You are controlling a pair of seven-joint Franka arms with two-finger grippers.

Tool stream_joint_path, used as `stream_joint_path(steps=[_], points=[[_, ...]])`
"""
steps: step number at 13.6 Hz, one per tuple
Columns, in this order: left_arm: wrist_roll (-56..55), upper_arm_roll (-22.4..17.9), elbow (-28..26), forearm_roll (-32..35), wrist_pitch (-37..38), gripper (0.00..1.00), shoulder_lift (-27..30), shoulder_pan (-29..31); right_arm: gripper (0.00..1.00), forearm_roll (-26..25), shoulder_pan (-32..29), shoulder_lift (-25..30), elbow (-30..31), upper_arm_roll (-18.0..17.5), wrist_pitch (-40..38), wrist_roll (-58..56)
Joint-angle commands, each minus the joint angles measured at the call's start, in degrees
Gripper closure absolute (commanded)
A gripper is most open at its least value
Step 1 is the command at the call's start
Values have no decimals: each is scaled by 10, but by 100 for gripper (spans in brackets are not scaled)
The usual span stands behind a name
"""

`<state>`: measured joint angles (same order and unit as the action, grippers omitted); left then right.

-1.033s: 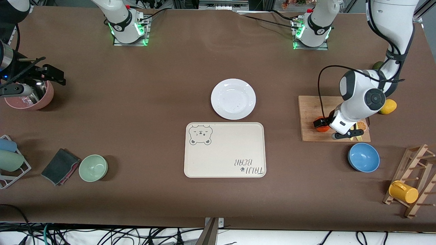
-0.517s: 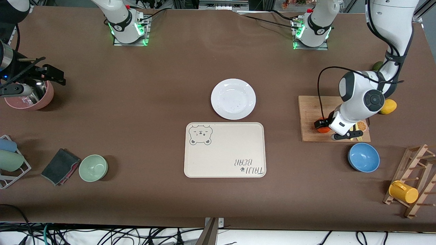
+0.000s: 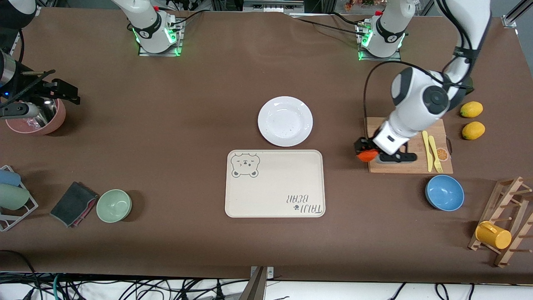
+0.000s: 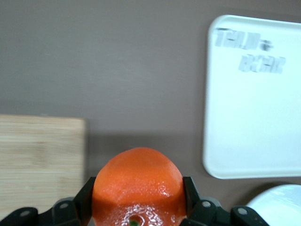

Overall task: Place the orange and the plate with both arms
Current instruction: 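Carry the orange with the left gripper and lower it onto the white plate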

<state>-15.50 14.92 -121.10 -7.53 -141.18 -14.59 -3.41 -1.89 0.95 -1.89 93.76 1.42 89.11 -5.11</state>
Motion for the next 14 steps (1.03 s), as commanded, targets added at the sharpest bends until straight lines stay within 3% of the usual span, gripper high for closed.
stream_joint_path(steps=[1, 5, 9, 14], points=[[-56, 16, 13, -12, 8, 96, 2, -45, 0, -1, -4, -5, -13, -1, -5, -5], [-144, 16, 21, -11, 7, 96, -13, -137, 0, -1, -4, -5, -13, -1, -5, -5], [-237, 15, 73, 0, 7, 95, -82, -217, 0, -1, -4, -5, -13, -1, -5, -5], [-373, 15, 104, 89, 7, 86, -155, -270, 0, -1, -6, -7, -12, 1, -6, -5]])
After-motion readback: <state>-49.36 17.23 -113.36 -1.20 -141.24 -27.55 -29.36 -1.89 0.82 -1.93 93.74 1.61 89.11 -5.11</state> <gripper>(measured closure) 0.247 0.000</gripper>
